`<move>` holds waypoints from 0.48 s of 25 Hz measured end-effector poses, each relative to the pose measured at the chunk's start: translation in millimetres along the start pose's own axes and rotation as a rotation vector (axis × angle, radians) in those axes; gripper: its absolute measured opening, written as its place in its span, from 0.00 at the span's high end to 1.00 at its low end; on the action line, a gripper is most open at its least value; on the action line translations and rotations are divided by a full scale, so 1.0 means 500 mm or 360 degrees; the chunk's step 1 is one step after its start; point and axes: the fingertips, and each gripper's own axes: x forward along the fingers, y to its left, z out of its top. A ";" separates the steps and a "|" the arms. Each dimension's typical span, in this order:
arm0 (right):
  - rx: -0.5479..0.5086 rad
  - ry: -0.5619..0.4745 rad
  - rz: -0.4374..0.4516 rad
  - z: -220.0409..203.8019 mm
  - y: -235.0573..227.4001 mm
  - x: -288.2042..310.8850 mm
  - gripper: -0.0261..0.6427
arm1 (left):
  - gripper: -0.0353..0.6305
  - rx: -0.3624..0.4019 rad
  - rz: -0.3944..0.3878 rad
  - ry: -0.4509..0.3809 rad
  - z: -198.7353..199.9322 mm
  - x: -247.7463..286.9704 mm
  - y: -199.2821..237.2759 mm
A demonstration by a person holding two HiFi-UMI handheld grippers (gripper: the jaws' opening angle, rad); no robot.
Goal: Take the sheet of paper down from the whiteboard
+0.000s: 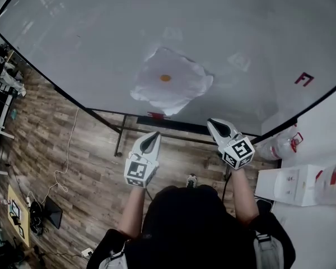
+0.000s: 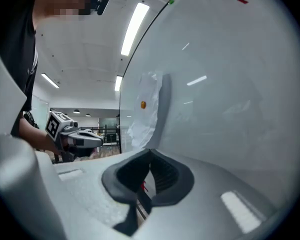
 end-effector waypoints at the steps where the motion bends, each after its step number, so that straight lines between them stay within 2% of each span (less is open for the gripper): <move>1: 0.0009 -0.0021 0.0033 0.010 -0.006 0.009 0.96 | 0.93 0.0000 0.0028 -0.0018 0.010 0.008 0.002; 6: -0.0016 -0.0090 0.0134 0.052 -0.018 0.047 0.95 | 0.93 0.0071 0.0153 -0.0054 0.052 0.038 0.010; 8: -0.0025 -0.0109 0.0151 0.067 -0.019 0.060 0.90 | 0.93 0.0146 0.0207 -0.0056 0.072 0.045 0.017; 12: -0.0029 -0.0130 0.0171 0.088 -0.017 0.082 0.90 | 0.93 0.0276 0.0284 -0.0070 0.114 0.059 0.030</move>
